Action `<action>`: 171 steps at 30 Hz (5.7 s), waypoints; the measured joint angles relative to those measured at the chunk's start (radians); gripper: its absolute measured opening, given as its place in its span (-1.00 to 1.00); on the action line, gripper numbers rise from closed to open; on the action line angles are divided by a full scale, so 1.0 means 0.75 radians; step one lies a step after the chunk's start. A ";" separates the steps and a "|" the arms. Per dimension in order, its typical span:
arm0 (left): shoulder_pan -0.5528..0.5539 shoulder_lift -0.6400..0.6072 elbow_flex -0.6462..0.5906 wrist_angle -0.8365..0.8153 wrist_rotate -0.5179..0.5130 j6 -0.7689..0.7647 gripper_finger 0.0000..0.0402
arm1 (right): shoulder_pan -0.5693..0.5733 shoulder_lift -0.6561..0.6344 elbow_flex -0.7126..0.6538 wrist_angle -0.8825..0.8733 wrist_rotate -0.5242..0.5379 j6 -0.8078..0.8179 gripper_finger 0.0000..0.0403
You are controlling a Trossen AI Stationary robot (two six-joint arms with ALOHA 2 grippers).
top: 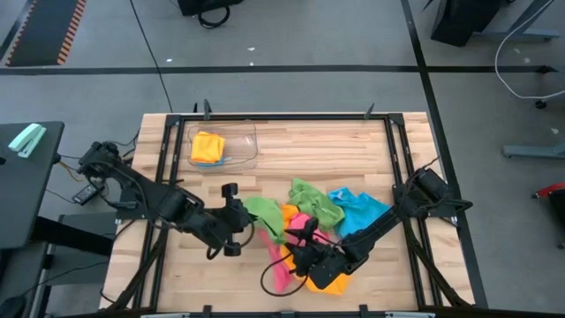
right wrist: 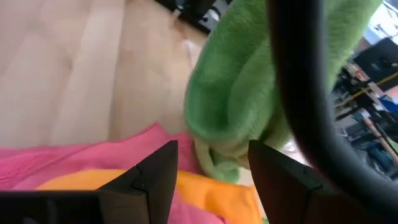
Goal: Fold microfiber towels
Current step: Fold the left green microfiber towel
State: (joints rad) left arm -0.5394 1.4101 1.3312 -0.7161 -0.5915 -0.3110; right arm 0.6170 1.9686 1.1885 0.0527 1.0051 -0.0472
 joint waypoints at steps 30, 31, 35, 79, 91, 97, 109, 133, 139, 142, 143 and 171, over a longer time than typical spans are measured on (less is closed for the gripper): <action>0.052 0.001 0.000 0.038 -0.064 0.051 -0.95 | 0.002 -0.009 0.000 0.219 0.055 -0.096 -0.71; 0.052 -0.001 0.000 0.033 -0.064 0.058 -0.96 | 0.006 -0.009 0.000 0.220 0.051 -0.107 -0.76; 0.058 -0.010 0.000 0.035 -0.059 0.123 -0.97 | 0.043 -0.038 0.025 0.164 0.028 -0.155 -0.90; 0.079 -0.119 0.257 -0.127 0.287 0.546 -0.94 | -0.247 -0.636 0.646 -1.204 -1.354 0.170 -0.96; 0.278 -0.127 0.256 -0.132 0.222 0.706 -0.97 | -0.312 -0.637 0.905 -1.580 -0.894 0.179 -0.96; 0.494 -0.115 0.249 -0.070 0.238 0.807 -0.94 | -0.428 -0.637 0.865 -1.743 -0.763 0.192 -0.96; 1.029 -0.054 0.130 0.201 0.635 1.104 -0.92 | -0.795 -0.636 0.762 -1.746 -0.685 -0.126 -0.96; 1.546 0.273 0.133 0.541 1.013 1.567 -0.92 | -1.545 -0.534 0.687 -1.338 -1.368 -0.624 -0.94; 1.428 0.365 0.133 0.133 1.016 1.469 -0.96 | -1.384 -0.457 0.455 -1.315 -1.435 -0.522 -0.94; 1.369 0.422 0.133 0.026 1.016 1.446 -0.94 | -1.287 -0.457 0.323 -1.232 -1.434 -0.485 -0.94; 1.351 0.440 0.133 0.010 1.016 1.432 -0.92 | -1.255 -0.458 0.282 -1.191 -1.436 -0.467 -0.94; 1.118 0.557 0.133 -0.140 1.165 1.345 -0.87 | -0.936 -0.459 -0.164 -0.775 -1.692 -0.214 -0.94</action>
State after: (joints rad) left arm 0.2989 1.8278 1.4307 -0.8207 0.2821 0.6979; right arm -0.0853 1.6241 1.0653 -0.5285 -0.2635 -0.2079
